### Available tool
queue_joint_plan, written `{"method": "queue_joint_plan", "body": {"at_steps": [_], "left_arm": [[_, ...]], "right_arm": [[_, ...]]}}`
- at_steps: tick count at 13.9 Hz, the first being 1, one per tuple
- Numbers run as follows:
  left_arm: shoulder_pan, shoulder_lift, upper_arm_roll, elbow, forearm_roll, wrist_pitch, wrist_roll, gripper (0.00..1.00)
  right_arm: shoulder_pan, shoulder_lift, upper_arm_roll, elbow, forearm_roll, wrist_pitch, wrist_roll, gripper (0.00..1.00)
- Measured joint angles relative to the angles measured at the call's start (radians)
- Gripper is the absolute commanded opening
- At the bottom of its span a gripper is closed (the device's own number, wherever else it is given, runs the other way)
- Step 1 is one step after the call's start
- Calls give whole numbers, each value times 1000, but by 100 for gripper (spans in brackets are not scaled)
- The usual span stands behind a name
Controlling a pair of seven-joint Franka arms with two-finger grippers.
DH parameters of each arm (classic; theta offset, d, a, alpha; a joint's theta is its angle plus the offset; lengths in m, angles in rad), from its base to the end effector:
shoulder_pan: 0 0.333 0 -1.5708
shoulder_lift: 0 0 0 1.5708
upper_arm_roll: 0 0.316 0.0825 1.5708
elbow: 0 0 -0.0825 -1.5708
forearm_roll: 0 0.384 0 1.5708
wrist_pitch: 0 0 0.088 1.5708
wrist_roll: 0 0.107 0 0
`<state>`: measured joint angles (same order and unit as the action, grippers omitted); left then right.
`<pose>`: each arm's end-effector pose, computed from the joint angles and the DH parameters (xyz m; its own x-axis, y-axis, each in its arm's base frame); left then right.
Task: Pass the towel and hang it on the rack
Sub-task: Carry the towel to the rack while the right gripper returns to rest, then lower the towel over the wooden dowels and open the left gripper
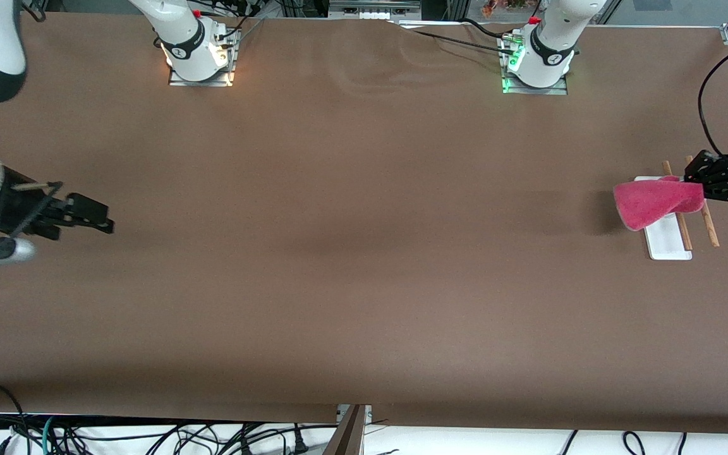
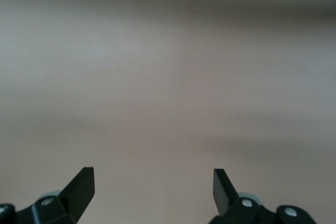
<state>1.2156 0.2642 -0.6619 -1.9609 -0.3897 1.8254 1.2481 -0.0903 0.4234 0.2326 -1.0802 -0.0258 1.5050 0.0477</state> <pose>0.4863 0.2793 0.3552 0.8551 -0.4092 0.3184 -0.5180 -0.7000 0.4916 0.6666 0.0541 0.5938 0.9974 0.0720 0.0080 0.0724 -0.9950 -0.0695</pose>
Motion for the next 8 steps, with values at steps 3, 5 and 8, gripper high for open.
{"method": "queue_joint_plan", "body": {"at_steps": [3,5,8], "left_arm": [[55,79,0,66,107,-47,27,0],[65,149,0,157,164,-100,30,0],[67,210,3,234,203,-134,32,0]], "right_arm": [[0,-102,-32,-138,-8,-4,0,100],[1,-154,-40,-207,-43,-2,0,100],[-1,-206,-99,-241,-49,22,1,100]]}}
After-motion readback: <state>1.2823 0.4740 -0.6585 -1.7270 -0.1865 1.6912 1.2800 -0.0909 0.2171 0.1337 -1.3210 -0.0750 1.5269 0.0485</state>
